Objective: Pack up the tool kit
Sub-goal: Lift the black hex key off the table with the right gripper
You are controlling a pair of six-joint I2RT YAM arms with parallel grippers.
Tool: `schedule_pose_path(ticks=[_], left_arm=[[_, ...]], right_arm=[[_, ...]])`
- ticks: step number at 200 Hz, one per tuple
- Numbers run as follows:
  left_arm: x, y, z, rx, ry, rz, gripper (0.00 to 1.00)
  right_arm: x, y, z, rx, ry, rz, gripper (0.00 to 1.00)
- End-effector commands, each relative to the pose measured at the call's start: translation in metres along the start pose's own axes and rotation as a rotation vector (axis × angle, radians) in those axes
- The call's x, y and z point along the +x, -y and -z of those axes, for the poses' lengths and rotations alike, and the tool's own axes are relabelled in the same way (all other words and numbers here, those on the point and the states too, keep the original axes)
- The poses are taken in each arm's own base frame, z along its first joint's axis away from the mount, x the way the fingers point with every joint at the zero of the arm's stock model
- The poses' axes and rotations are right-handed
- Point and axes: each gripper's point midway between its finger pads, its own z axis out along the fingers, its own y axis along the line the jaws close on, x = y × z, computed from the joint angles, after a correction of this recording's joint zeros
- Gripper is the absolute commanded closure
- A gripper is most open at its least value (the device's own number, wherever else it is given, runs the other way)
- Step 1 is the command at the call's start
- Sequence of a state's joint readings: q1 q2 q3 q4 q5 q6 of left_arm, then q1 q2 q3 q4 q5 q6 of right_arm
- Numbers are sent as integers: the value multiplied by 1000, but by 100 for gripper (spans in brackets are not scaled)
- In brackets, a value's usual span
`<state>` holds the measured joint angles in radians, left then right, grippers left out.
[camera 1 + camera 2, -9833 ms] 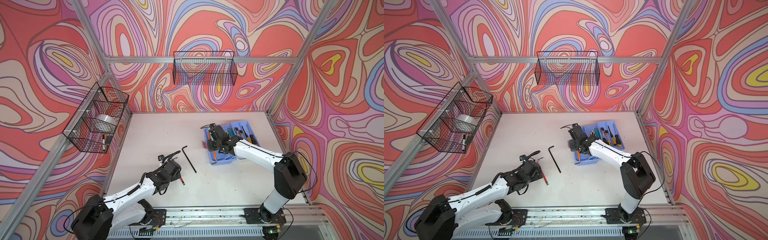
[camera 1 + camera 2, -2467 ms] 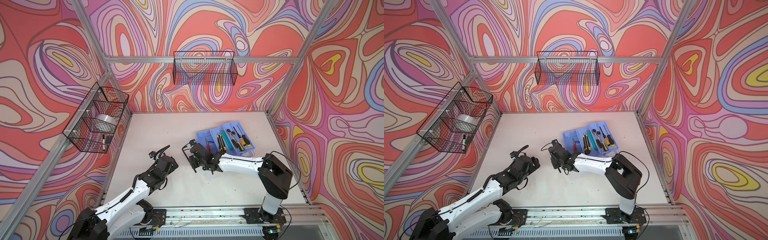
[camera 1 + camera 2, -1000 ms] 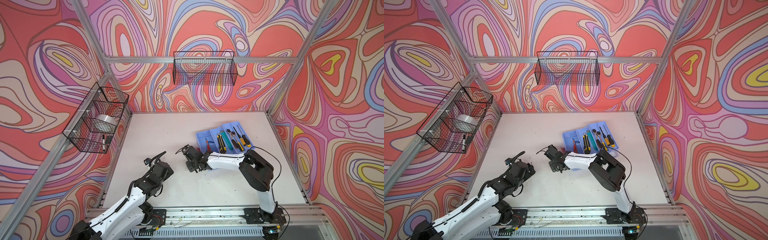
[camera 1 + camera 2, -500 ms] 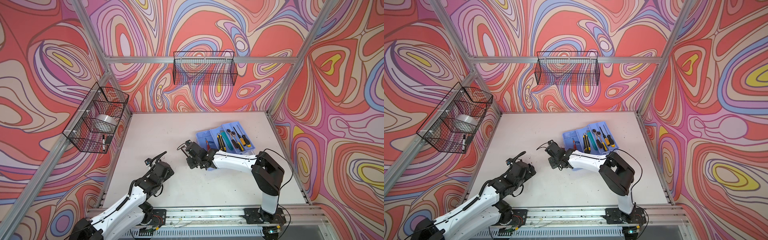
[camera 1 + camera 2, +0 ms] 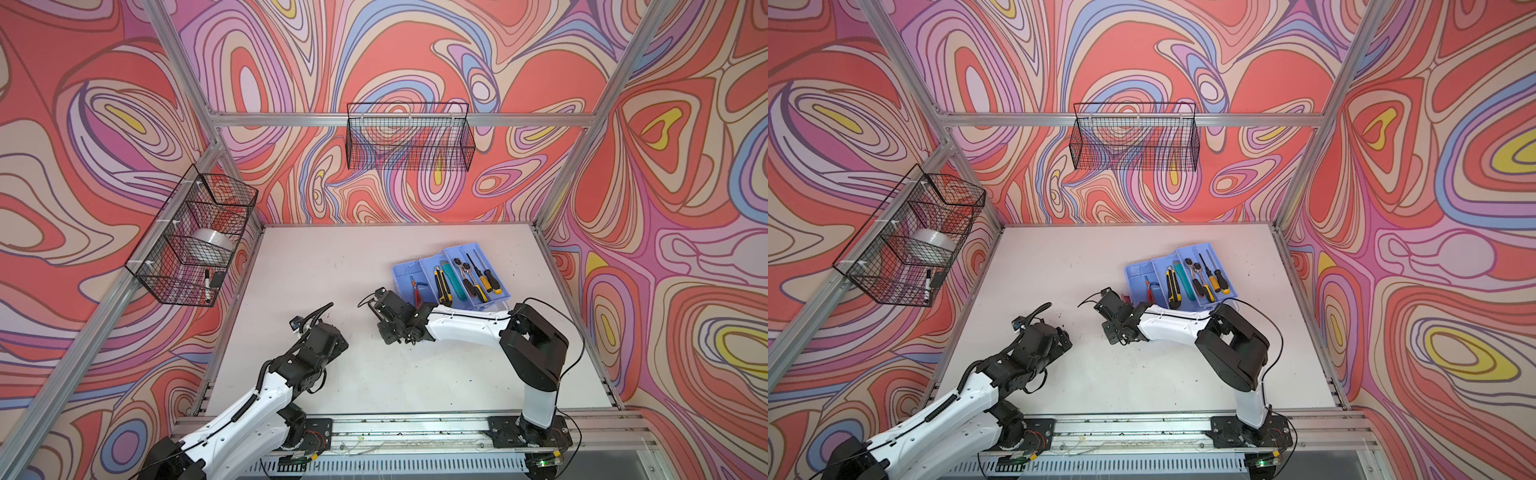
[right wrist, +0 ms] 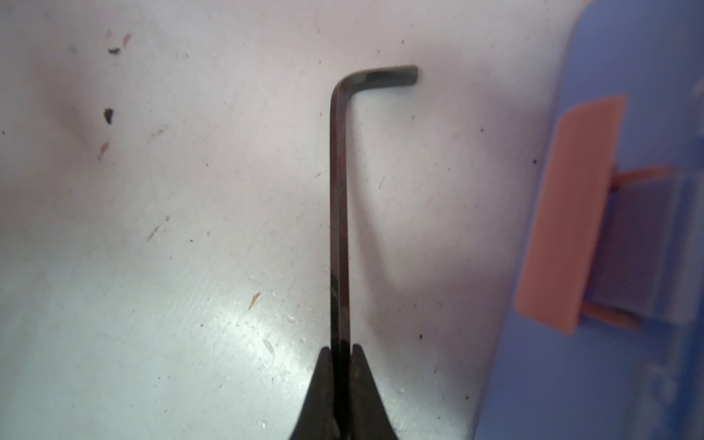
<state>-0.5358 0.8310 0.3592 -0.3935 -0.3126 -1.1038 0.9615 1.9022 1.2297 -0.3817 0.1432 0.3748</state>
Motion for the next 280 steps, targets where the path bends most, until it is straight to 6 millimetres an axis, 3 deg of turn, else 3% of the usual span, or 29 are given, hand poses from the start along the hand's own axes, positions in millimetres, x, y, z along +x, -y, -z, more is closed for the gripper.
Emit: schedule_pose_path(ticks=[1,39,77,104,152,212,256,280], left_arm=[[-6,1,3,-4,17,12,0],[-7,3,3,-2,18,10,0],[-6,1,3,-4,18,11,0],[-6,-1,4,-7,22,9,0],[-7,-1,4,-7,22,10,0],[-8,-3,6,-8,32,11,0],[-8,-5,8,-5,38,19,0],[-8,-5,8,-4,38,19,0]], right_arm=[[24,-2,-14,11,-50,3,100],[35,-3,-24,29,-79,18,100],[25,-3,-22,52,-55,18,100],[11,-5,-18,57,-26,22,80],[7,-7,-31,72,-43,56,74],[16,-4,-46,100,-96,108,83],[35,-3,-44,84,-154,105,98],[37,-3,-41,71,-148,74,100]])
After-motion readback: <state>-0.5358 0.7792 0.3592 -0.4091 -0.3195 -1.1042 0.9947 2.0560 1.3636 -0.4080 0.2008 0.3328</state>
